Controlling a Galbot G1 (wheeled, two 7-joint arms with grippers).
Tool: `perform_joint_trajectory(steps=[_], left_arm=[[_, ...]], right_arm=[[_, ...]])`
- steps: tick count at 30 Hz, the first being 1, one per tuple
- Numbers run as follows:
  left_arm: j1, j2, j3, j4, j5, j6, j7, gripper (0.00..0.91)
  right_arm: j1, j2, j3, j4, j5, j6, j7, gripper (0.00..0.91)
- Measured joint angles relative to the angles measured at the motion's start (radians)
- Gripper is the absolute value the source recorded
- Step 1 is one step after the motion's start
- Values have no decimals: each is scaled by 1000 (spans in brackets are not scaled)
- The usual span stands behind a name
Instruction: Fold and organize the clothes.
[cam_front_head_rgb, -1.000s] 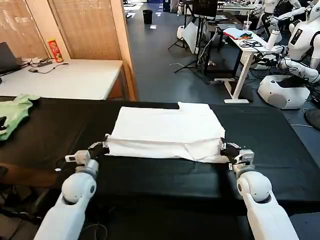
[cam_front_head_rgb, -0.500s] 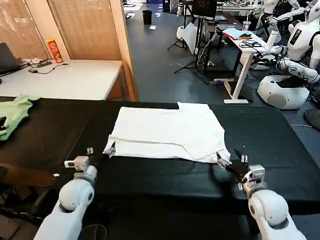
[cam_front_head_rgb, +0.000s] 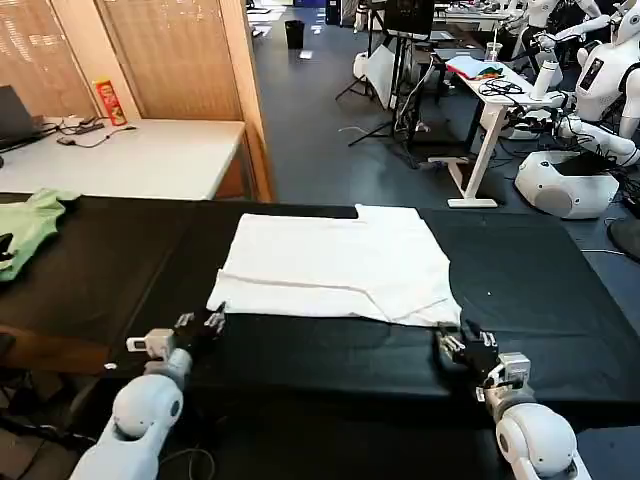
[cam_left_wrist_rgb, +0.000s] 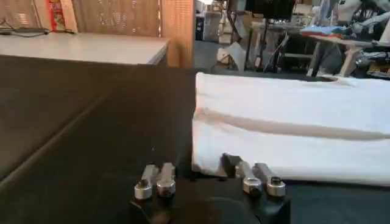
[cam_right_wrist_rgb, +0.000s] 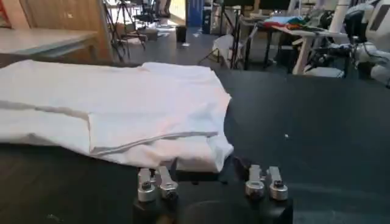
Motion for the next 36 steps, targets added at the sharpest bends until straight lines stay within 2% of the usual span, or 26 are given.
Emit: perform_joint_trajectory(steps=[4,10,14,23,24,25,26,27,28,32,36], left_arm=[[7,4,0,-1,3,-2,2,0],[44,29,2,-29,-5,-1,-26,0],[104,77,-9,-89,-63,22,-78,0],[296,167,-63,-286,-88,66,-134,0],[318,170,-69,-304,-87,71,-144,68],[338,172,-74,-320,-88,75,-150,497],[360,171,-80,-338,-89,78,-158,878],[377,171,-84,-352,-89,80,-162,878],[389,169,-88,-365,-89,81,-172,878],[425,160,-109,-407,-91,109,-189,878],[472,166,-146,-448,-114,148,-152,878]], right_arm=[[-11,-11,2,14,5,-15,13,39],[-71,-45,28,92,81,-112,57,39],[-143,-64,45,154,98,-142,77,39],[-290,-62,70,257,100,-153,106,39],[-303,-60,71,267,103,-156,112,39],[-313,-58,71,276,104,-163,114,39],[-321,-57,72,284,104,-171,115,205],[-330,-57,75,294,103,-182,115,624],[-338,-57,78,302,103,-192,114,878],[-372,-63,95,347,103,-236,112,878],[-393,-73,124,400,120,-246,111,878]])
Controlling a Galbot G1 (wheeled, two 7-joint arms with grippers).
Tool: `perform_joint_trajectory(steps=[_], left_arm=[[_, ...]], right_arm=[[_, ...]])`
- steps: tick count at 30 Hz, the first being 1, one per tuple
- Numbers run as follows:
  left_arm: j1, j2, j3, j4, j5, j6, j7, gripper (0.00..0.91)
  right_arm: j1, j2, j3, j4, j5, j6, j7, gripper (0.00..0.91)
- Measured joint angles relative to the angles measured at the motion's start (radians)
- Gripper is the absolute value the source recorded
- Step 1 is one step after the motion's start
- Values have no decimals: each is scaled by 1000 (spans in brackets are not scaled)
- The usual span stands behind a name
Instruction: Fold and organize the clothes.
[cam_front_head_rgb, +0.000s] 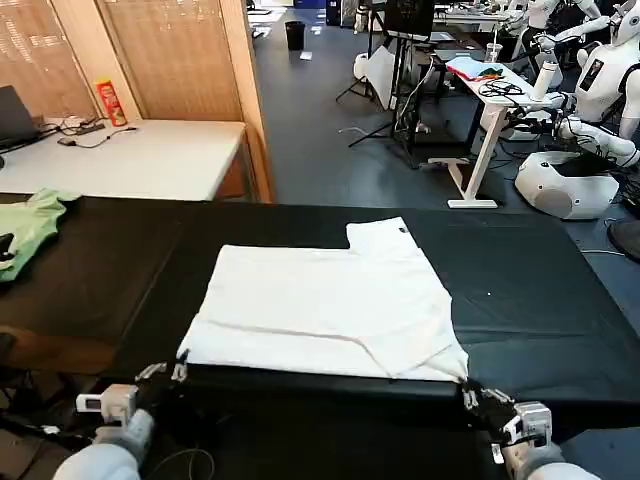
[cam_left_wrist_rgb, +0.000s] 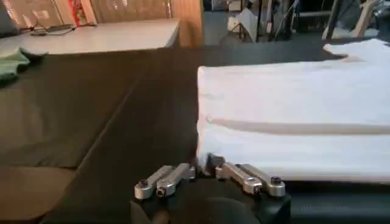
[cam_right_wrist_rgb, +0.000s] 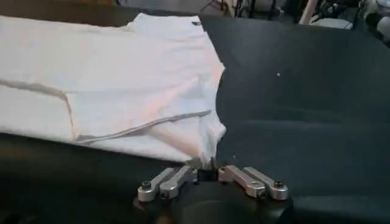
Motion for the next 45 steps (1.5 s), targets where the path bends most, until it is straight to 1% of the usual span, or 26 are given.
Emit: perform_joint_trajectory(steps=[2,4,5,6,7,10,13,19,23,28,34,38,41,45], left_arm=[[20,-1,-24,-21,-21,26,2,878],[19,-10,-54,-52,-66,78,-21,878],[11,-15,-68,-64,-86,104,-37,878],[-6,-19,-79,-73,-110,134,-56,878],[-27,-21,-85,-74,-131,143,-60,878],[-125,-23,-87,-54,-184,129,-62,878],[-260,-31,-64,7,-177,112,-49,878],[-533,-29,45,189,-175,124,-29,878],[-700,-40,149,332,-176,139,-26,878],[-892,-66,260,521,-175,155,-9,878],[-1053,-100,346,736,-169,177,36,878],[-1116,-108,376,842,-155,194,86,878],[-1144,-118,388,897,-125,194,114,878],[-1163,-128,390,951,-108,185,129,878]], right_arm=[[7,-6,19,20,26,23,-5,878],[39,-18,40,19,36,74,4,878],[69,-28,44,10,37,102,8,878],[102,-38,45,-6,39,116,10,878],[144,-50,41,-30,46,126,14,878],[305,-89,10,-125,76,163,15,878],[466,-117,-47,-230,86,178,24,878],[762,-127,-211,-463,104,181,69,878],[932,-105,-337,-633,150,155,113,878],[1117,-59,-453,-853,158,148,69,878],[1289,11,-557,-1099,96,148,-47,878],[1364,53,-596,-1236,39,152,-103,878],[1399,86,-612,-1318,2,152,-122,878],[1423,122,-619,-1384,-22,154,-128,878]])
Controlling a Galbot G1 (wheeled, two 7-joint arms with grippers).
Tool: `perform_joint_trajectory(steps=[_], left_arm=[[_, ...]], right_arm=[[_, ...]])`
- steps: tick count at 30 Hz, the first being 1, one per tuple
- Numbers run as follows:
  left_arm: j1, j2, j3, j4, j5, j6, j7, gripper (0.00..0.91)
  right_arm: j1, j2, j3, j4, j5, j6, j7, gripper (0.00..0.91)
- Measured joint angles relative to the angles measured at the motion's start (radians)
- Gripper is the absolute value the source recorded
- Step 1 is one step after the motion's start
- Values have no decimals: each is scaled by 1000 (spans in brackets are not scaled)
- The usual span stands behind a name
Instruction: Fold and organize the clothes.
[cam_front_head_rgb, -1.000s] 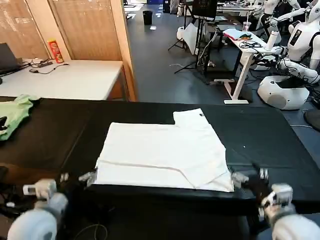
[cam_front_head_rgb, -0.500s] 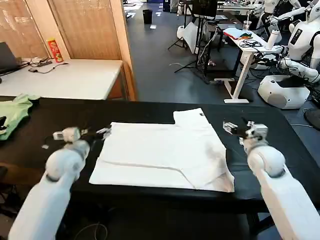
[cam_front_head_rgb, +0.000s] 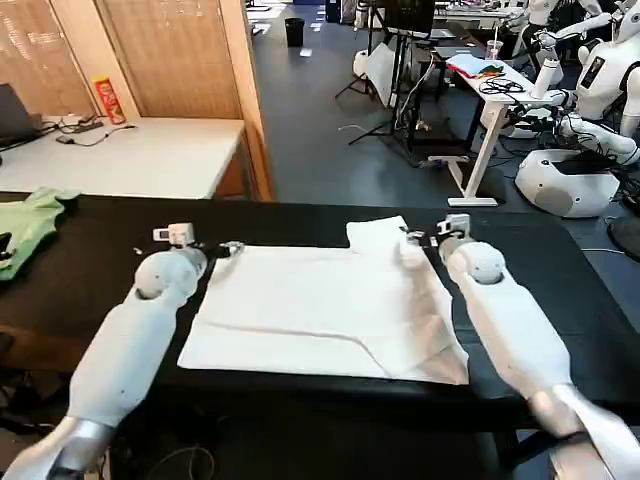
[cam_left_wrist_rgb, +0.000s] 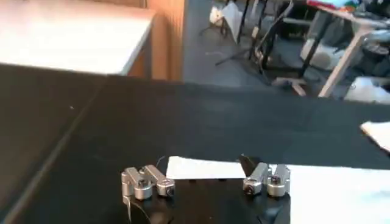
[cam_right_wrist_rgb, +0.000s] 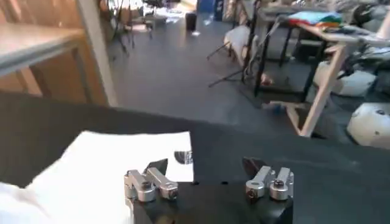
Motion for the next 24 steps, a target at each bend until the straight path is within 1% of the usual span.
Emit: perform_joint_trajectory(steps=[6,10,11,12,13,14,15,16,17,18,19,20,21,23,24], left_arm=[[-17,-9,1,50,20,-16,22,878],[-28,-20,1,80,28,-31,33,819],[-29,-21,1,88,29,-32,37,790],[-30,-21,1,94,29,-32,40,712],[-30,-22,1,98,30,-31,41,673],[-30,-23,0,101,30,-30,42,624],[-30,-23,0,105,32,-28,46,546],[-30,-22,0,108,35,-27,49,458],[-30,-22,-1,111,38,-28,51,429],[-29,-22,-2,115,41,-30,54,293],[-29,-22,-3,119,43,-34,56,273],[-29,-22,-4,123,45,-39,60,273],[-29,-22,-4,126,47,-42,63,254],[-28,-22,-6,130,48,-44,70,234],[-27,-22,-6,130,48,-45,74,205]], right_arm=[[5,39,9,-44,-15,6,-2,878],[2,57,21,-51,-15,2,-1,878],[1,61,25,-51,-15,1,0,858],[0,64,29,-52,-16,-1,1,731],[-2,66,32,-52,-16,-3,0,722],[-4,70,36,-52,-16,-6,0,692],[-5,74,38,-52,-16,-8,0,605],[-8,76,41,-51,-16,-11,0,400],[-10,79,43,-50,-17,-12,-1,322],[-12,80,44,-49,-18,-13,-1,195],[-14,81,45,-47,-19,-14,-1,146],[-16,83,45,-45,-19,-16,-1,127],[-18,85,47,-44,-20,-16,-1,78],[-21,86,50,-44,-22,-16,-1,59],[-22,86,53,-44,-25,-16,-1,59]])
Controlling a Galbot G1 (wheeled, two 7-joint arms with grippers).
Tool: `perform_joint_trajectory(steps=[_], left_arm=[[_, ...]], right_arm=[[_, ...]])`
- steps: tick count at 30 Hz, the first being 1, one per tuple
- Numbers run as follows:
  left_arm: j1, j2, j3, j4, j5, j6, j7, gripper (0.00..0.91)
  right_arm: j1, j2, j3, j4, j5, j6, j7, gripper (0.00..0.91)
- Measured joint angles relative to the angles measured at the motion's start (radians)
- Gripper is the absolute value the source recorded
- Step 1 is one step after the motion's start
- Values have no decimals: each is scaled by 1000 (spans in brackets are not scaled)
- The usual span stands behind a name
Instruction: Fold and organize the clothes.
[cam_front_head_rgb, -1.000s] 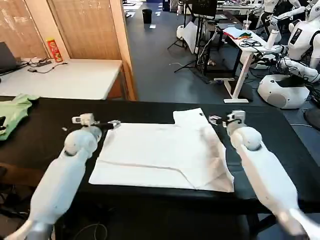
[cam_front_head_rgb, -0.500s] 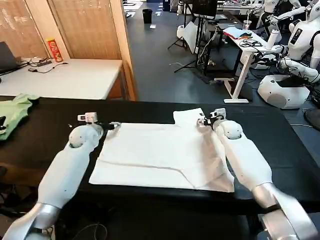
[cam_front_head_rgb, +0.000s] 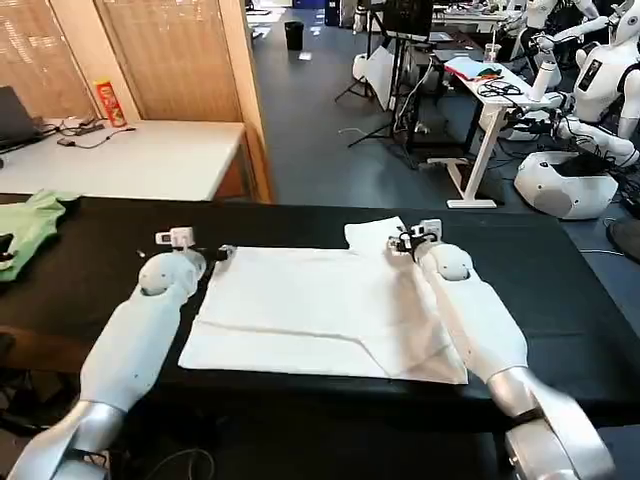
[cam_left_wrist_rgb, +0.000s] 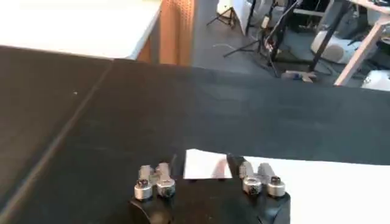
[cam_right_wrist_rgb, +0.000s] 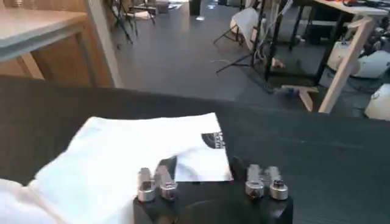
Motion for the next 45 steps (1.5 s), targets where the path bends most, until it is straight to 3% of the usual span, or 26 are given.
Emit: perform_joint_trajectory(steps=[4,14,22,30,38,45], left_arm=[[0,-3,-2,7,6,-10,17,146],[16,2,-16,-37,8,-20,31,127],[76,44,-43,-161,-45,7,-2,127],[219,121,-97,-414,-104,33,-27,127],[422,231,-178,-670,-152,51,-52,127],[582,245,-273,-835,-132,62,-55,127]], right_arm=[[-11,-4,13,8,-4,0,0,49],[-56,-51,29,89,-4,63,4,39],[-156,-157,55,315,37,65,4,39],[-330,-280,116,619,115,8,8,39],[-493,-371,187,846,123,-70,49,39],[-658,-409,230,1013,119,-149,93,39]])
